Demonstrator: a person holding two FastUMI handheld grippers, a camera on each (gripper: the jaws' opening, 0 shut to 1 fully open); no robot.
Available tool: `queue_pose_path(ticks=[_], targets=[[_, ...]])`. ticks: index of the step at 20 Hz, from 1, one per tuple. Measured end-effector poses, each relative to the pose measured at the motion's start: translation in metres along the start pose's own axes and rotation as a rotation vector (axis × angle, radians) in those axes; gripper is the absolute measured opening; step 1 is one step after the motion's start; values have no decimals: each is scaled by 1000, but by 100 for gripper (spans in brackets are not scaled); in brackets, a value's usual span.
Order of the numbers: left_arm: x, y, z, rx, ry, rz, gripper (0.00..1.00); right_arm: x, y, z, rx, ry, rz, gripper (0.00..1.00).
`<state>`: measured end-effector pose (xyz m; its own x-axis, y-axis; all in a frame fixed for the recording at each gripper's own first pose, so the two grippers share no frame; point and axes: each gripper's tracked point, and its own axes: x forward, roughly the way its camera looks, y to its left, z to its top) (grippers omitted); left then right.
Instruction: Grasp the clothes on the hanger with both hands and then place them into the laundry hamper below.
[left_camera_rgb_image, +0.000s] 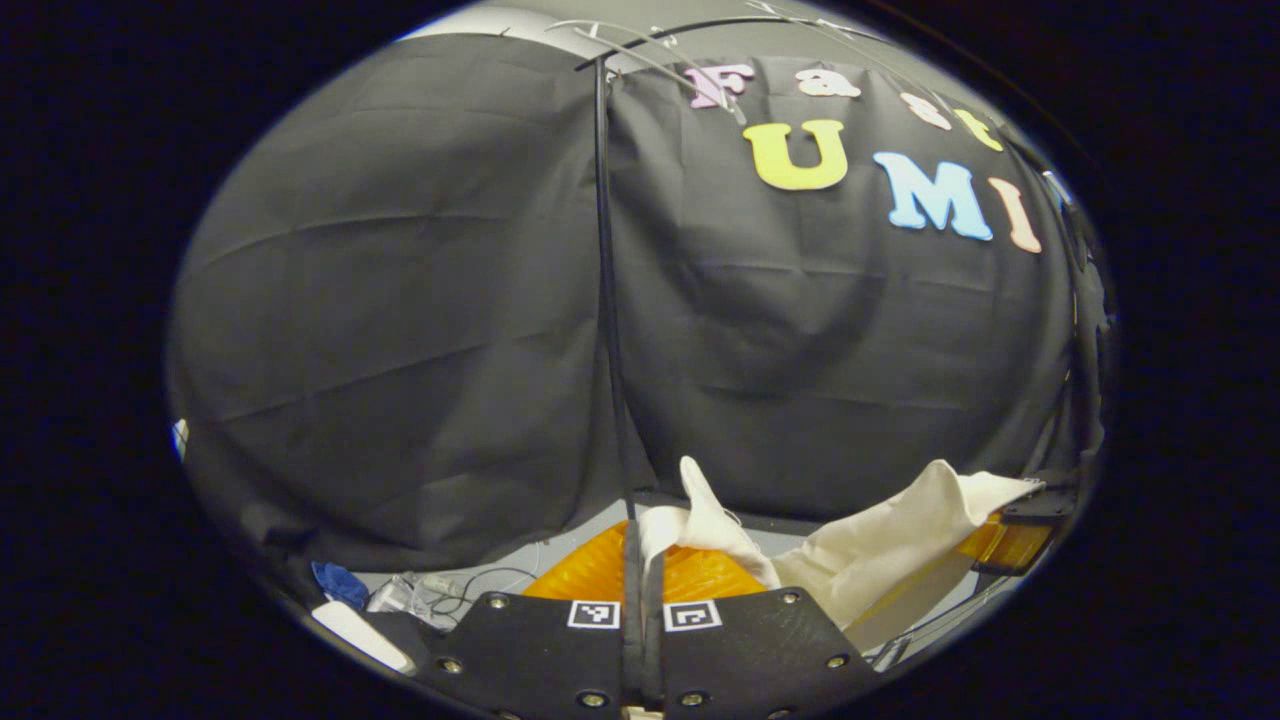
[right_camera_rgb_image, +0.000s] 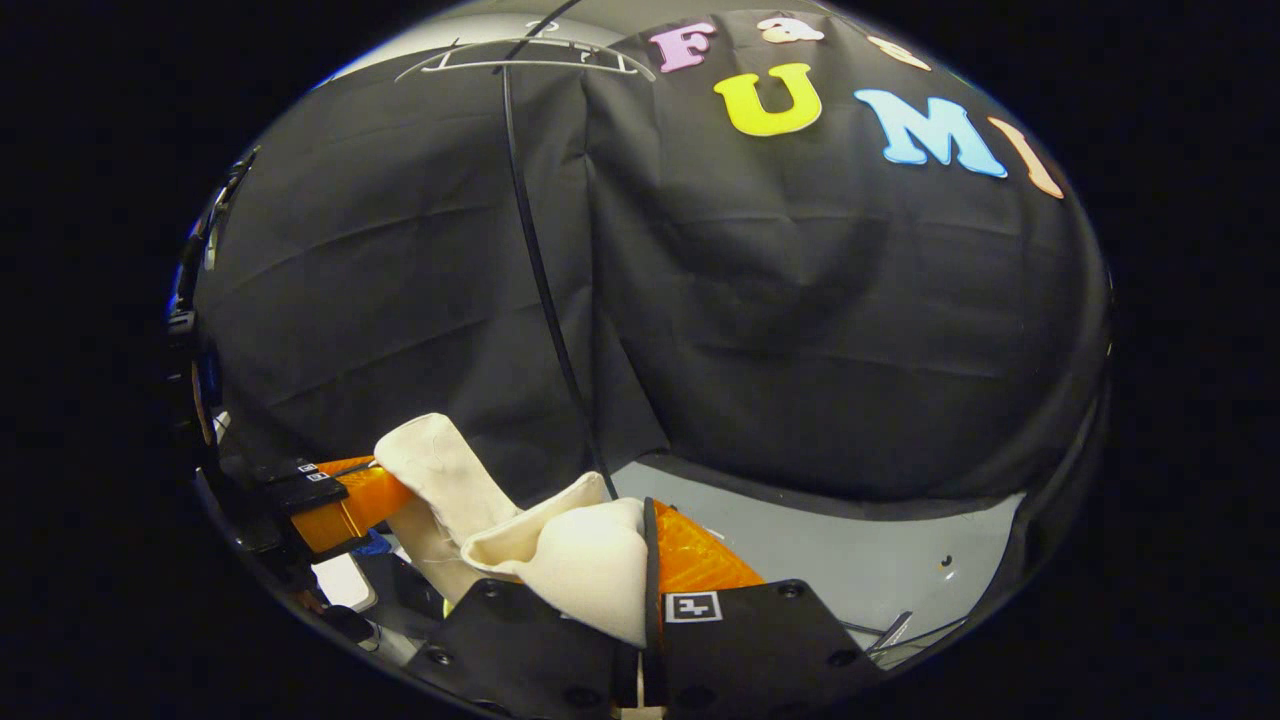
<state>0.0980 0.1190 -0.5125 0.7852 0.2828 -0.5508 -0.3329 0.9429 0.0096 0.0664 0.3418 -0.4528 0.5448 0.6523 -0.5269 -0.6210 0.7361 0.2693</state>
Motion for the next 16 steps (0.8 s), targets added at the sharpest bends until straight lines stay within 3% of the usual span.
queue_pose_path(ticks=[9, 13, 15, 16], targets=[[41, -12, -97, 29, 150, -19, 1, 38, -1, -93, 15, 151, -31, 5], [41, -9, -119, 56, 225, -5, 2, 44, -9, -124, 11, 255, -73, 9], [39, -13, -129, 62, 268, -27, 1, 37, -6, -130, 15, 295, -77, 22], [37, -16, -134, 60, 296, -41, 1, 39, -7, -130, 20, 302, -73, 38]])
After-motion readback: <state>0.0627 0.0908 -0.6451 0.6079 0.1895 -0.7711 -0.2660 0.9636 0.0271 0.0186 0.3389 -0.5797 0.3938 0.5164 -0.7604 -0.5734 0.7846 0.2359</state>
